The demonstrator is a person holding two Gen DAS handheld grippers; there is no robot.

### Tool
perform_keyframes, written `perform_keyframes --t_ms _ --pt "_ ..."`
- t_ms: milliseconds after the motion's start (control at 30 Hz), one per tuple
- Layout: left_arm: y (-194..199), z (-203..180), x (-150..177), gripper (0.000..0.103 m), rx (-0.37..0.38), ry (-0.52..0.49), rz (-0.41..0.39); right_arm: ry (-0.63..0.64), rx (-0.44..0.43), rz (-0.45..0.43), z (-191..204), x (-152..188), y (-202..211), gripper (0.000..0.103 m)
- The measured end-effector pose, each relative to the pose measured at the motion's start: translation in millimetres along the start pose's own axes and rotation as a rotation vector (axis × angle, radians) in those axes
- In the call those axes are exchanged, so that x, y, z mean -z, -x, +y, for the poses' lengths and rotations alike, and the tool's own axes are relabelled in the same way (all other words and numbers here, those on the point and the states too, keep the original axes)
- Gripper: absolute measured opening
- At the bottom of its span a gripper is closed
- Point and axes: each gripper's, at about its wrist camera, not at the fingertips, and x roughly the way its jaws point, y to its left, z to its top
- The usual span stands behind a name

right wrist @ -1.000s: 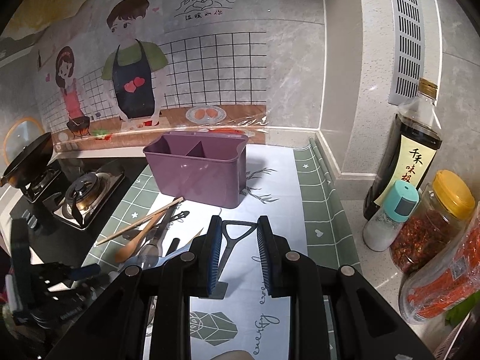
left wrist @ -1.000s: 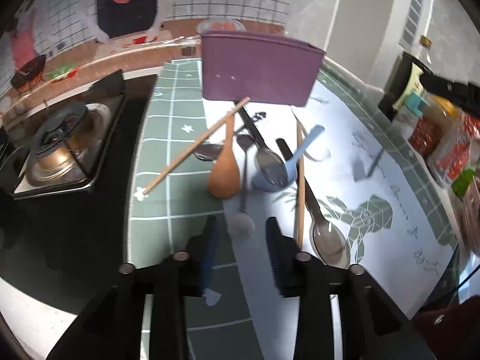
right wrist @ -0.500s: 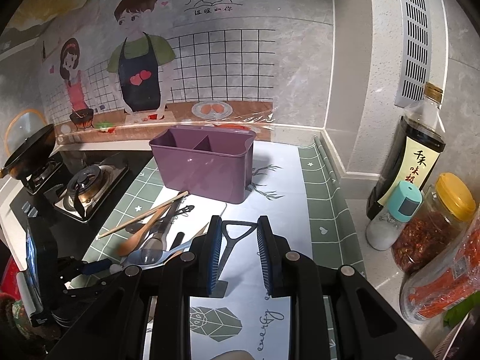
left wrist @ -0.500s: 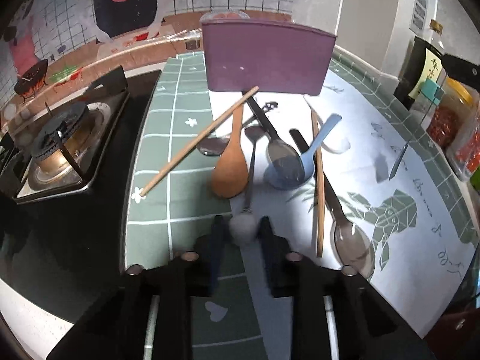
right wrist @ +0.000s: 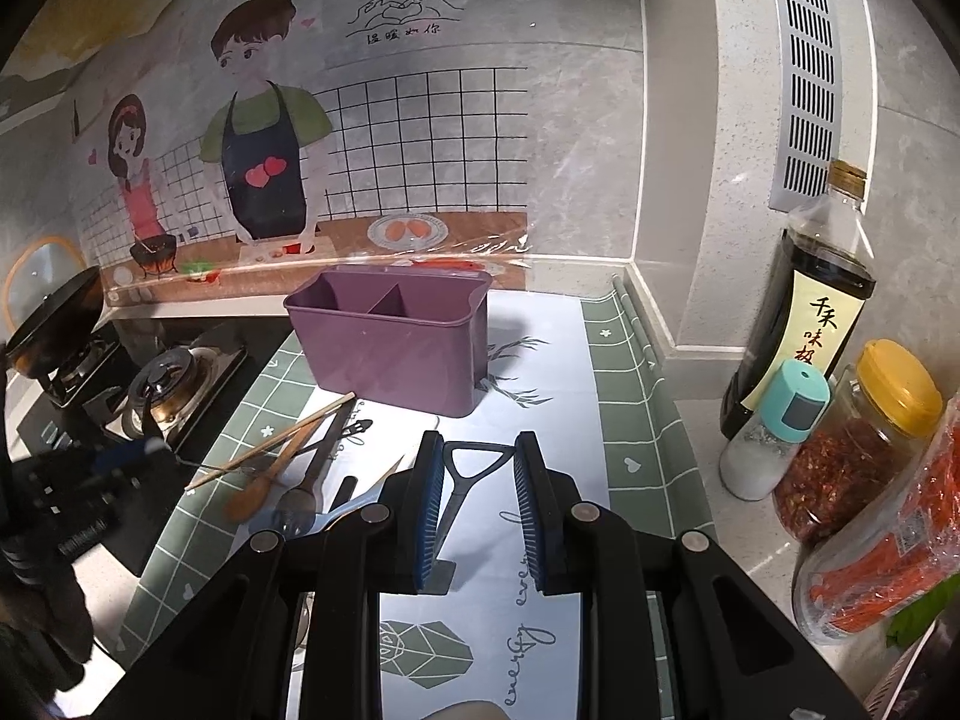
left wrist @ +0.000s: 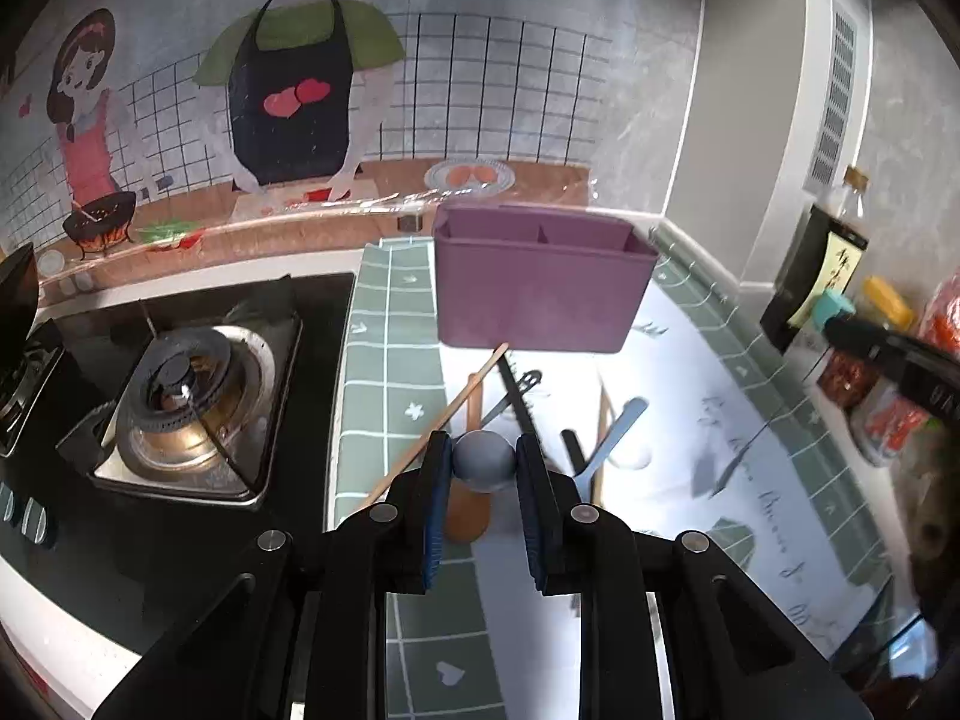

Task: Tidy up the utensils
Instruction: 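Lift both utensils into the purple caddy and open both grippers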

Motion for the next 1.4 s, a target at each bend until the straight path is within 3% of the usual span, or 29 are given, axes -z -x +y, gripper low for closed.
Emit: perform_keyframes --t_ms 167,667,733,833,967,1133,1400 --pt "3 -6 -4 0.022 -0.02 -0.006 0.017 0.007 -0.008 0.003 2 1 -2 0.022" --pt "28 4 -38 0.022 0.045 0.083 -0.017 0.007 -0.043 0.009 -2 -9 -11 0.022" --pt "42 7 -58 0.022 0.067 0.083 -0.064 0.015 -0.076 -0.027 -2 -27 -3 0.022" --pt "68 9 -101 0.022 0.083 0.066 -0.169 0.031 -0.125 -0.162 -1 -82 24 0.022" --pt "89 12 -169 0.022 0.134 0.053 -0.292 0.091 -0.089 -0.354 8 -158 53 0.022" --pt "54 19 -216 0.022 0.146 0.047 -0.32 0.155 0.001 -0.376 31 -197 17 0.022" --pt "-39 27 -225 0.022 0.143 0.051 -0.225 0.088 0.045 -0.234 40 -183 -91 0.022"
